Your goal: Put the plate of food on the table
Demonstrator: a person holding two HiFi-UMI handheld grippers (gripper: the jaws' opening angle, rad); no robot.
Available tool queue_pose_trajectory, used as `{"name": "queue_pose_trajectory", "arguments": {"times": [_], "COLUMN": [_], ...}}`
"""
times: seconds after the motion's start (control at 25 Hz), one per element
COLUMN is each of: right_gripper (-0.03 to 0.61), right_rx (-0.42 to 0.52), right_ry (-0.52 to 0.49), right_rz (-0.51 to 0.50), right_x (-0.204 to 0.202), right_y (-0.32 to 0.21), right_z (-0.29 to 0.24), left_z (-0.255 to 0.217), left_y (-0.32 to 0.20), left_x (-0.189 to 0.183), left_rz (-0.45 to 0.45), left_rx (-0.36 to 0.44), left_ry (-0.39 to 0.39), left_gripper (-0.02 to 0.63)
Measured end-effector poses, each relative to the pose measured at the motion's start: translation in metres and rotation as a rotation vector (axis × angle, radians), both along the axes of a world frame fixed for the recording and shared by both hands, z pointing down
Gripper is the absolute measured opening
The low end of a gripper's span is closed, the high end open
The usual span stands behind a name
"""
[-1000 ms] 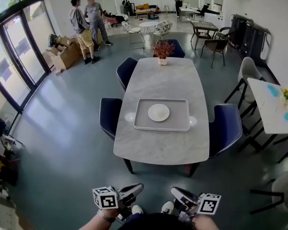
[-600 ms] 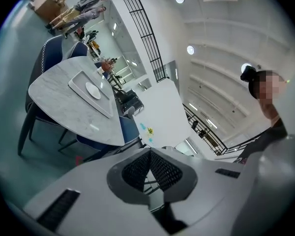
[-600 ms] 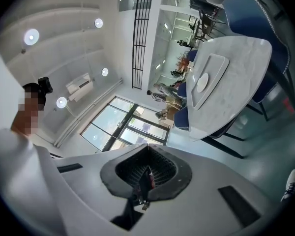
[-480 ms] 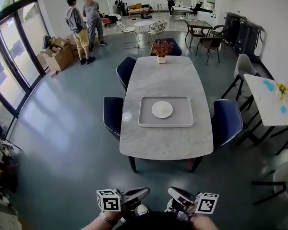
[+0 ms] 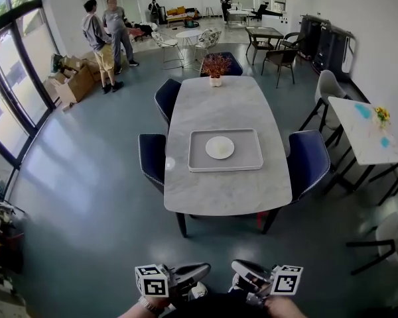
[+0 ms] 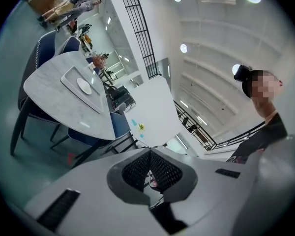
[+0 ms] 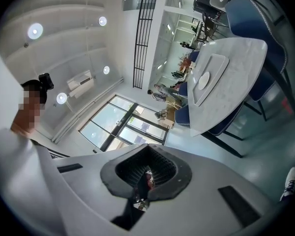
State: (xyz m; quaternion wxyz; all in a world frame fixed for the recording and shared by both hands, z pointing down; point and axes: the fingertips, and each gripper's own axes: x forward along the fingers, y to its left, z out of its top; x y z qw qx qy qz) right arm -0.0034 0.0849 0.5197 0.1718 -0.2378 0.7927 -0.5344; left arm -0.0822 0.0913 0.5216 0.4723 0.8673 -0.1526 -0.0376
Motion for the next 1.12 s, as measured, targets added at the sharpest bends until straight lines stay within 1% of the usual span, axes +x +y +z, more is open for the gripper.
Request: {"name": "queue_pose_trajectory", "arguments": {"times": [0.12, 0.2, 0.28, 0.4, 0.56, 0.64, 0.68, 0.8, 0.84, 1.0, 1.12], "right_gripper": [0.011, 0.011, 0.011, 0.011, 0.011, 0.011, 0.011, 0.011, 0.011, 0.011, 0.011], "right_rx": [-0.005, 0.009, 0.026, 0.033, 0.025, 0.008, 0.012, 0.053, 0.054, 0.032, 0.039], "right_ry": [-0.014, 0.011, 0.026, 0.047, 0.013, -0.031, -0.029, 0.057, 0.060, 0.008, 0.027], "right_rz": [0.008, 0.011, 0.008, 0.004, -0.002, -0.006, -0.009, -0.014, -0.014, -0.013, -0.011], "right_x": [-0.002, -0.002, -0.004, -0.005, -0.010, -0.014, -0.014, -0.011, -0.010, -0.011, -0.010], "right_y": [0.003, 0.003, 0.004, 0.004, 0.006, 0.007, 0.007, 0.006, 0.007, 0.009, 0.009], "right_z": [-0.005, -0.005, -0.006, -0.007, -0.009, -0.011, -0.012, -0.011, -0.011, -0.014, -0.012], "left_z": [0.000, 0.002, 0.004, 0.001, 0.000, 0.000, 0.000, 0.002, 0.002, -0.001, -0.001], "left_y": [-0.001, -0.002, -0.003, -0.005, -0.006, -0.005, -0.004, -0.001, 0.000, 0.001, 0.001], "left_x": [-0.004, -0.008, -0.013, -0.020, -0.020, -0.019, -0.019, -0.021, -0.021, -0.018, -0.018], "left_rz": [-0.017, -0.041, -0.060, -0.078, -0.083, -0.079, -0.080, -0.088, -0.088, -0.091, -0.086], "left_rx": [-0.014, -0.047, -0.063, -0.051, -0.043, -0.033, -0.032, -0.046, -0.049, -0.048, -0.049], "left_ry": [0.014, 0.009, 0.002, 0.011, 0.022, 0.021, 0.021, 0.032, 0.035, 0.030, 0.024], "left_gripper": [0.006, 0.006, 0.006, 0.006, 0.006, 0.006, 0.006, 0.006, 0.006, 0.006, 0.006]}}
